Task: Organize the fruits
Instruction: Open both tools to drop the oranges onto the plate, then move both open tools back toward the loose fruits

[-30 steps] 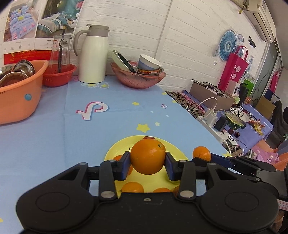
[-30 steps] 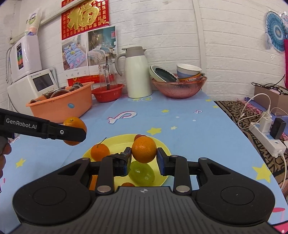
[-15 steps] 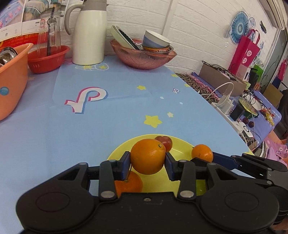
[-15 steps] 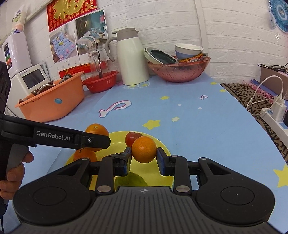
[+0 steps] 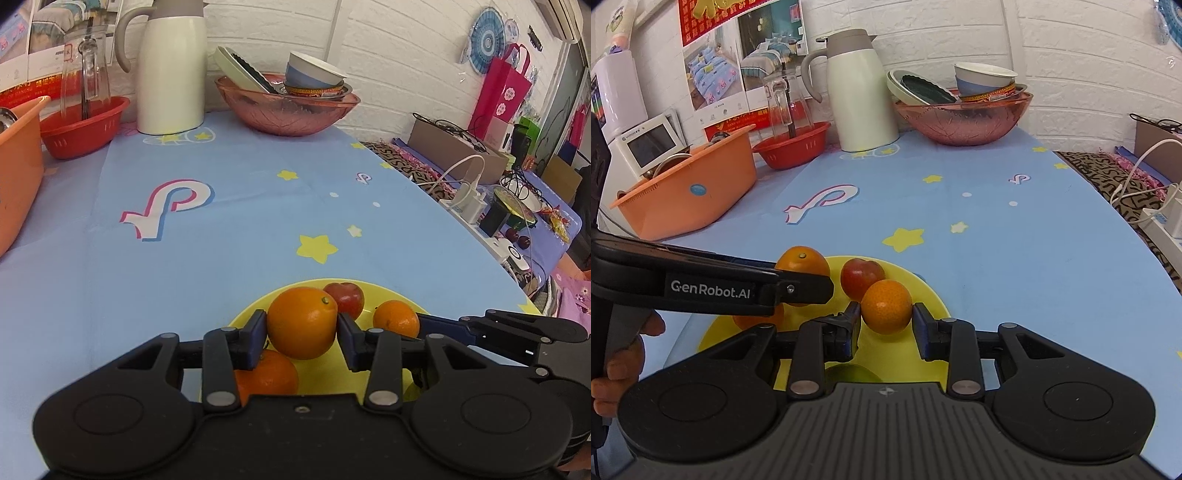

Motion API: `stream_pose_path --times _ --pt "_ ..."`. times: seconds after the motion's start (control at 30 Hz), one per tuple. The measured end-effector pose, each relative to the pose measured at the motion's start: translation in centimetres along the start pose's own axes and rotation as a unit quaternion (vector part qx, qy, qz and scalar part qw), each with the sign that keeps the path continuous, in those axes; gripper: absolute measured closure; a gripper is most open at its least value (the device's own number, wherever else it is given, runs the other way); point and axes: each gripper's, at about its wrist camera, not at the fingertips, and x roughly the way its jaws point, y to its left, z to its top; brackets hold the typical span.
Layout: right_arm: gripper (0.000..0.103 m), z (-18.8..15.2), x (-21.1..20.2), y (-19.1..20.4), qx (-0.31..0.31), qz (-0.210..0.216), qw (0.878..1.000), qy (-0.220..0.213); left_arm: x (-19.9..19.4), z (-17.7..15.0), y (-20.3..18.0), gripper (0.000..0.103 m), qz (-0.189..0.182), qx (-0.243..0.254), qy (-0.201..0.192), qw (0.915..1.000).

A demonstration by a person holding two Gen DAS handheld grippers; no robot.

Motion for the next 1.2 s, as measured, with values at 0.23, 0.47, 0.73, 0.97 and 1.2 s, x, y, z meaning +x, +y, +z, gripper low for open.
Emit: stream_pose_path --times 0.23,0.47,0.73,0.97,1.2 --pt "0.035 -0.2 -0.1 0.2 -0.010 -0.004 1.000 -0.008 -0.6 -0.2 0.1 0.000 0.000 -0.001 -0.005 1.0000" --pt "0.000 -0.5 -2.3 0.9 -0.031 -0.007 0.999 -0.039 -3.8 -0.4 -0.4 0.000 0.003 -0.006 -0.041 0.9991" --pt "0.000 -1.4 -5.5 1.1 -0.008 -0.009 0.998 -0.054 -9.0 -1.6 -1.4 0.000 0.010 -0.025 -0.088 0.9958" --pt "0.000 -2.9 -8.6 1.6 0.005 -0.014 0.997 -0.072 -13.0 -4.2 -1.2 0.000 0.022 -0.065 -0.108 0.9918" --pt "0.000 -4.6 -11.0 2.4 0.020 -0.009 0.996 -0.081 -15.8 -8.0 -0.8 0.000 0.039 -0.085 -0.112 0.9893"
